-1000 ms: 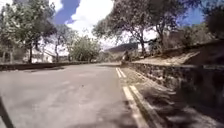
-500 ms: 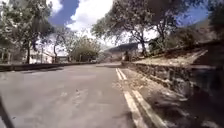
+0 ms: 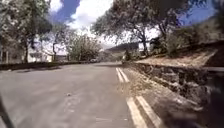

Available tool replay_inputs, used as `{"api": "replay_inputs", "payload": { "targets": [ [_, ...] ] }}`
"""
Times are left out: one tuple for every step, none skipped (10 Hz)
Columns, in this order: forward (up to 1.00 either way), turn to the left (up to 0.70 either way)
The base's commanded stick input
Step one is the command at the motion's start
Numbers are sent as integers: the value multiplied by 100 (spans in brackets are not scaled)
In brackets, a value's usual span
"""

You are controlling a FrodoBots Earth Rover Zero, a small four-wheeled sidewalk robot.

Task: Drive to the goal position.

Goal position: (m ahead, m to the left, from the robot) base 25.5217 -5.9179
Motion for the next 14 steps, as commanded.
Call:
{"api": "replay_inputs", "payload": {
  "targets": [
    [70,0],
    [70,0],
    [70,0],
    [70,0],
    [70,0],
    [70,0],
    [70,0],
    [70,0],
    [70,0],
    [70,0],
    [70,0],
    [70,0],
    [70,0],
    [70,0]
  ]
}}
